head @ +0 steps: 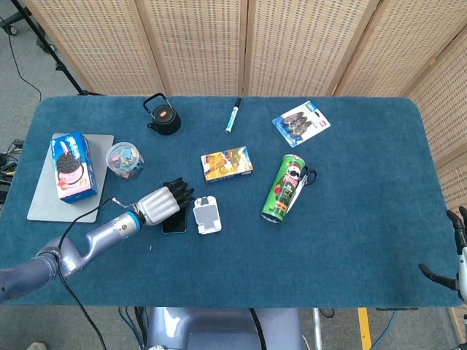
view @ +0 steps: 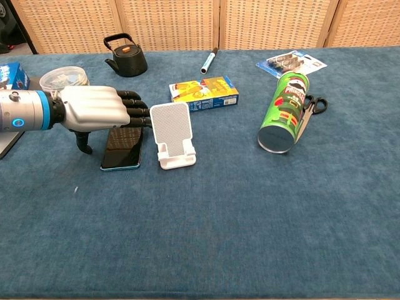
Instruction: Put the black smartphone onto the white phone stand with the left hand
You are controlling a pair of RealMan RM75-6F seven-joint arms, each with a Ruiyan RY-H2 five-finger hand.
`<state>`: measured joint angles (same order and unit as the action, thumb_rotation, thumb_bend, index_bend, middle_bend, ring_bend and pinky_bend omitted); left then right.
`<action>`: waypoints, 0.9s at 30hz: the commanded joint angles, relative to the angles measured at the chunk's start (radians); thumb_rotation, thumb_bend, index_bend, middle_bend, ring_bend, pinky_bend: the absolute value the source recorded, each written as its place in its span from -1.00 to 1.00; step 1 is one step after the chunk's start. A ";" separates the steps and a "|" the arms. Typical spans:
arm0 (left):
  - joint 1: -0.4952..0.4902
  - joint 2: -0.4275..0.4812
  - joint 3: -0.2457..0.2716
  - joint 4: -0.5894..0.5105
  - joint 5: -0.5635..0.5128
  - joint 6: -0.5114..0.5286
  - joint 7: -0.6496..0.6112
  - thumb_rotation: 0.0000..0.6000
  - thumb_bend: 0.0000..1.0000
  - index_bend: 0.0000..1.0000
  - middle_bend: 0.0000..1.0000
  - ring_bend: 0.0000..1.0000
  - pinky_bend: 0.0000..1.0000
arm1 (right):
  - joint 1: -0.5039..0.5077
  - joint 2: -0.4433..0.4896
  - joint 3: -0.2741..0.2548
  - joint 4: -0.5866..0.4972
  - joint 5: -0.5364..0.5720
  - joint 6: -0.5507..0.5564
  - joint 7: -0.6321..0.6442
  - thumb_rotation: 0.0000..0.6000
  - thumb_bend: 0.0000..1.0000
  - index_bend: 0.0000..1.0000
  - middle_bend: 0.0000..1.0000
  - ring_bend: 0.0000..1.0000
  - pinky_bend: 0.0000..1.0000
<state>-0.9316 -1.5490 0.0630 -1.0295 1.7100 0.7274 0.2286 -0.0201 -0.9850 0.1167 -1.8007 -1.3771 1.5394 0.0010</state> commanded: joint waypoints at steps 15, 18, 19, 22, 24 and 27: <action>-0.004 -0.061 0.045 0.068 0.029 0.062 -0.037 1.00 -0.68 -0.23 -0.38 -0.55 -0.41 | 0.000 0.003 -0.002 -0.007 -0.001 -0.001 0.000 1.00 -1.00 -1.00 -1.00 -1.00 -1.00; 0.011 -0.079 0.054 0.102 0.042 0.113 -0.070 1.00 -0.67 0.11 -0.11 -0.35 -0.21 | 0.000 0.003 -0.003 -0.009 -0.004 -0.001 -0.002 1.00 -1.00 -1.00 -1.00 -1.00 -1.00; 0.019 -0.088 0.059 0.121 0.049 0.139 -0.091 1.00 -0.66 0.19 -0.04 -0.30 -0.17 | 0.000 0.002 -0.003 -0.010 -0.005 0.000 -0.003 1.00 -1.00 -1.00 -1.00 -1.00 -1.00; 0.036 -0.108 0.071 0.172 0.063 0.189 -0.136 1.00 -0.65 0.28 0.04 -0.24 -0.14 | -0.001 0.002 -0.005 -0.010 -0.008 0.002 -0.005 1.00 -1.00 -1.00 -1.00 -1.00 -1.00; 0.043 -0.115 0.077 0.193 0.069 0.211 -0.157 1.00 -0.64 0.29 0.06 -0.24 -0.14 | -0.002 0.002 -0.006 -0.010 -0.010 0.003 -0.004 1.00 -1.00 -1.00 -1.00 -1.00 -1.00; 0.056 -0.121 0.081 0.225 0.078 0.263 -0.191 1.00 -0.64 0.32 0.08 -0.24 -0.14 | -0.002 0.002 -0.007 -0.010 -0.012 0.004 -0.004 1.00 -1.00 -1.00 -1.00 -1.00 -1.00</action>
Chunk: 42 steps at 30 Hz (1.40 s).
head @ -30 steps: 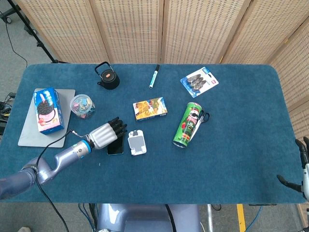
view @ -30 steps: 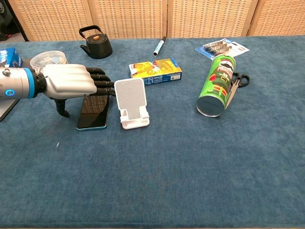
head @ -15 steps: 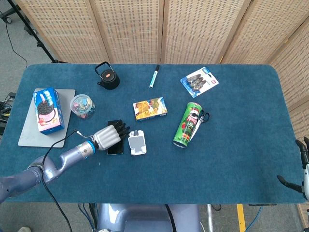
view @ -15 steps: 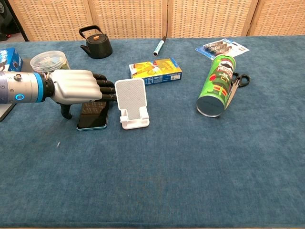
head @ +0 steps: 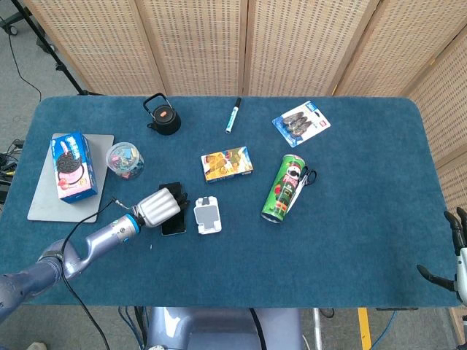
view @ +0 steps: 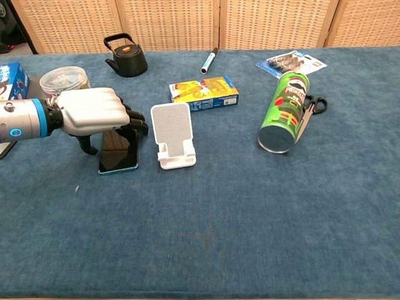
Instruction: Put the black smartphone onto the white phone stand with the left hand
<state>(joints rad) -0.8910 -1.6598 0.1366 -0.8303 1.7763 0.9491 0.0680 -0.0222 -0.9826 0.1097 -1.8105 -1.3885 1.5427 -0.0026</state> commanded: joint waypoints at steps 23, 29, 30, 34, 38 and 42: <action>0.030 0.173 -0.032 -0.047 0.087 0.354 0.052 1.00 -0.64 0.33 0.09 -0.23 -0.14 | -0.002 -0.001 -0.011 -0.012 -0.022 0.005 -0.008 1.00 -1.00 -1.00 -1.00 -1.00 -1.00; -0.010 0.258 -0.057 -0.165 0.126 0.373 0.172 1.00 -0.67 0.34 0.09 -0.23 -0.14 | -0.002 -0.001 -0.012 -0.017 -0.025 0.007 -0.013 1.00 -1.00 -1.00 -1.00 -1.00 -1.00; -0.019 0.275 -0.065 -0.199 0.132 0.367 0.213 1.00 -0.68 0.34 0.09 -0.23 -0.14 | -0.002 -0.001 -0.012 -0.018 -0.026 0.007 -0.013 1.00 -1.00 -1.00 -1.00 -1.00 -1.00; -0.038 0.319 -0.124 -0.376 0.075 0.240 0.499 1.00 -0.69 0.34 0.09 -0.23 -0.14 | -0.002 0.002 -0.013 -0.020 -0.030 0.007 -0.007 1.00 -1.00 -1.00 -1.00 -1.00 -1.00; -0.034 0.325 -0.196 -0.552 -0.065 0.095 0.782 1.00 -0.71 0.34 0.09 -0.23 -0.14 | -0.005 0.007 -0.015 -0.020 -0.036 0.011 0.006 1.00 -1.00 -1.00 -1.00 -1.00 -1.00; -0.037 0.297 -0.240 -0.629 -0.156 0.030 0.946 1.00 -0.70 0.34 0.09 -0.23 -0.14 | -0.009 0.015 -0.016 -0.020 -0.042 0.016 0.022 1.00 -1.00 -1.00 -1.00 -1.00 -1.00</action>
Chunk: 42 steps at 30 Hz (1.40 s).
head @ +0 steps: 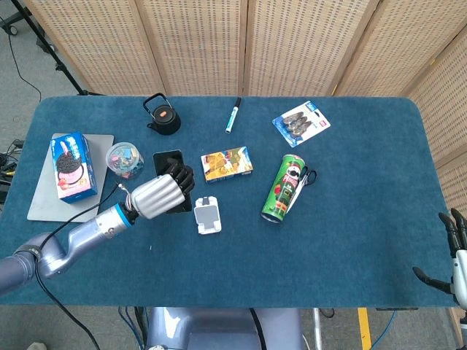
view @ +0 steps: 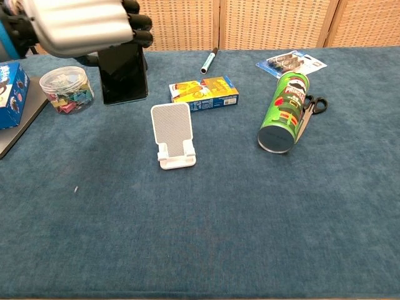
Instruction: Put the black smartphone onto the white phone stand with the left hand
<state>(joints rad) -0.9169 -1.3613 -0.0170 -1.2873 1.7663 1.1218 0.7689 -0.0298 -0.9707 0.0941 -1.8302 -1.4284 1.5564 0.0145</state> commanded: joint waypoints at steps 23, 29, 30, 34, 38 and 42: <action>-0.055 -0.190 -0.109 -0.214 -0.295 -0.173 0.631 1.00 -0.71 0.34 0.09 -0.23 -0.14 | -0.004 0.015 -0.006 -0.003 -0.015 0.002 0.029 1.00 -1.00 -1.00 -1.00 -1.00 -1.00; -0.036 -0.232 -0.101 -0.219 -0.337 -0.142 0.736 1.00 -0.71 0.34 0.09 -0.23 -0.14 | -0.005 0.018 -0.006 -0.003 -0.017 0.004 0.036 1.00 -1.00 -1.00 -1.00 -1.00 -1.00; -0.035 -0.236 -0.101 -0.220 -0.342 -0.138 0.746 1.00 -0.71 0.34 0.09 -0.23 -0.14 | -0.005 0.018 -0.006 -0.004 -0.017 0.005 0.037 1.00 -1.00 -1.00 -1.00 -1.00 -1.00; -0.030 -0.250 -0.096 -0.227 -0.368 -0.128 0.806 1.00 -0.70 0.34 0.09 -0.23 -0.14 | -0.006 0.020 -0.007 -0.004 -0.020 0.005 0.041 1.00 -1.00 -1.00 -1.00 -1.00 -1.00; -0.024 -0.259 -0.090 -0.240 -0.399 -0.109 0.895 1.00 -0.71 0.34 0.09 -0.23 -0.14 | -0.006 0.021 -0.009 -0.005 -0.024 0.006 0.042 1.00 -1.00 -1.00 -1.00 -1.00 -1.00; -0.021 -0.271 -0.072 -0.251 -0.431 -0.100 0.979 1.00 -0.70 0.34 0.09 -0.23 -0.14 | -0.007 0.024 -0.009 -0.006 -0.026 0.007 0.050 1.00 -1.00 -1.00 -1.00 -1.00 -1.00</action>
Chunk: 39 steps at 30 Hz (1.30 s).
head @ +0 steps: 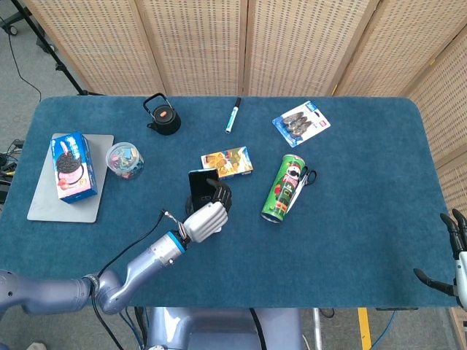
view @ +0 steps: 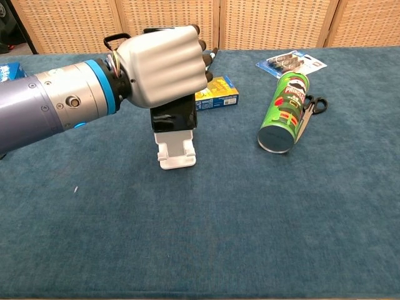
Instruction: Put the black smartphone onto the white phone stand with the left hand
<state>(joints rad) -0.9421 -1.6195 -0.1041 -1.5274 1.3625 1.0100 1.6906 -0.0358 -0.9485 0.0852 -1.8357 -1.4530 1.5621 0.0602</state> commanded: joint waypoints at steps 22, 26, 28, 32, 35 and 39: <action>-0.004 -0.078 0.072 0.052 -0.023 0.044 0.117 1.00 -0.71 0.34 0.09 -0.23 -0.14 | -0.002 0.009 -0.001 -0.003 -0.003 0.001 0.019 1.00 -1.00 -1.00 -1.00 -1.00 -1.00; -0.002 -0.085 0.087 0.078 0.003 0.051 0.098 1.00 -0.71 0.34 0.09 -0.23 -0.14 | -0.002 0.012 -0.001 -0.001 -0.002 0.001 0.025 1.00 -1.00 -1.00 -1.00 -1.00 -1.00; 0.002 -0.091 0.095 0.090 0.013 0.056 0.094 1.00 -0.70 0.34 0.09 -0.23 -0.14 | -0.002 0.013 -0.001 -0.001 -0.003 0.001 0.028 1.00 -1.00 -1.00 -1.00 -1.00 -1.00; 0.014 -0.124 0.112 0.125 0.055 0.086 0.084 1.00 -0.71 0.34 0.09 -0.23 -0.14 | -0.004 0.014 -0.002 -0.004 -0.006 0.005 0.029 1.00 -1.00 -1.00 -1.00 -1.00 -1.00; 0.026 -0.152 0.117 0.155 0.078 0.109 0.092 1.00 -0.70 0.34 0.09 -0.23 -0.14 | -0.004 0.015 -0.002 -0.006 -0.007 0.005 0.028 1.00 -1.00 -1.00 -1.00 -1.00 -1.00; 0.043 -0.184 0.109 0.182 0.090 0.136 0.117 1.00 -0.70 0.34 0.09 -0.23 -0.14 | -0.003 0.016 -0.001 -0.008 -0.004 0.003 0.030 1.00 -1.00 -1.00 -1.00 -1.00 -1.00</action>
<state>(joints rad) -0.9057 -1.7950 0.0077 -1.3514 1.4495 1.1399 1.7987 -0.0388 -0.9326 0.0839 -1.8440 -1.4574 1.5655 0.0903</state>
